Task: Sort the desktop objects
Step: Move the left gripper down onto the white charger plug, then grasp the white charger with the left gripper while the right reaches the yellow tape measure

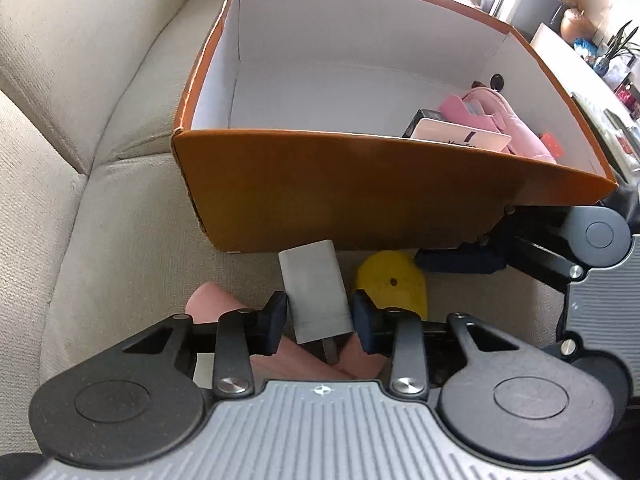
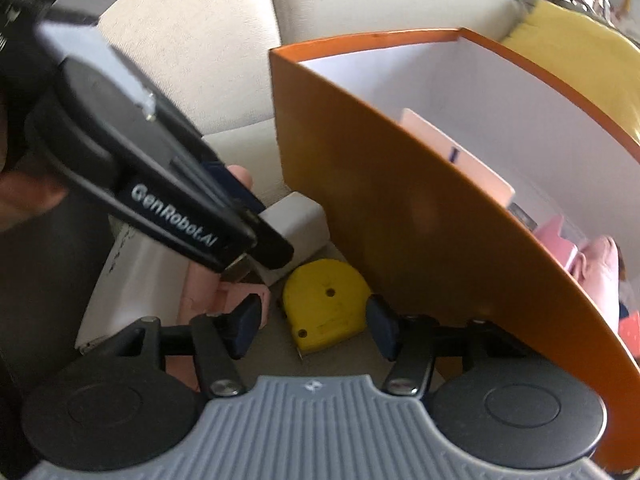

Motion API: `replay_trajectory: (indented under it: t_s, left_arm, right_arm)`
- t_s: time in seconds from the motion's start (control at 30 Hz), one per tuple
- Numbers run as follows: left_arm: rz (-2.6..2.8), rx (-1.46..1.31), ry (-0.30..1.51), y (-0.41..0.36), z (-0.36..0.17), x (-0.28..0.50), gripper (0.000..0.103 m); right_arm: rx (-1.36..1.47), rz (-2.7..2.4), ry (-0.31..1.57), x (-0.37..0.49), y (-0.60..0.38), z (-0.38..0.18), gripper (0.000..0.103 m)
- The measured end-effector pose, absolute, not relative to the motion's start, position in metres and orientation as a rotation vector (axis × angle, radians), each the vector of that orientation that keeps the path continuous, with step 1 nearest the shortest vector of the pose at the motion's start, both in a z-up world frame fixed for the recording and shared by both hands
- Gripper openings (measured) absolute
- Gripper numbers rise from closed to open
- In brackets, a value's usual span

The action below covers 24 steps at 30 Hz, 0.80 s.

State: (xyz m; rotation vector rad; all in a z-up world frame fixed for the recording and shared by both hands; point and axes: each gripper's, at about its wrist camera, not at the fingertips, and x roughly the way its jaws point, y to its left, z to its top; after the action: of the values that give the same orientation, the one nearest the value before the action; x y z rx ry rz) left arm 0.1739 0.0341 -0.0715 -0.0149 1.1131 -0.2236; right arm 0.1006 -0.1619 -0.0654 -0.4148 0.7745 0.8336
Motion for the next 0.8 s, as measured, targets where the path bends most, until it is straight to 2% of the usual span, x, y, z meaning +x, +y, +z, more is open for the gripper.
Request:
replay_trajectory:
  t_s: [0.23, 0.37, 0.47, 0.6, 0.63, 0.8]
  left_arm:
    - [-0.245, -0.049, 1.118, 0.026, -0.083, 0.184, 0.039]
    - [-0.274, -0.049, 1.106, 0.027, -0.082, 0.182, 0.039]
    - [-0.296, -0.042, 1.099, 0.022, -0.083, 0.181, 0.039]
    - [-0.360, -0.104, 1.114, 0.016, -0.086, 0.183, 0.038]
    - [-0.368, -0.105, 1.113, 0.012, -0.087, 0.183, 0.038]
    - [-0.389, -0.144, 1.125, 0.003, -0.092, 0.184, 0.038]
  right_arm:
    - [-0.339, 0.763, 0.850, 0.106, -0.160, -0.067, 0.061]
    - [-0.248, 0.737, 0.920, 0.108, -0.174, -0.069, 0.054]
    - [-0.262, 0.661, 0.927, 0.103, -0.185, -0.070, 0.053]
    - [-0.129, 0.633, 0.954, 0.100, -0.202, -0.063, 0.053]
    - [-0.114, 0.621, 0.955, 0.099, -0.203, -0.061, 0.056]
    - [-0.160, 0.521, 0.965, 0.095, -0.204, -0.063, 0.055]
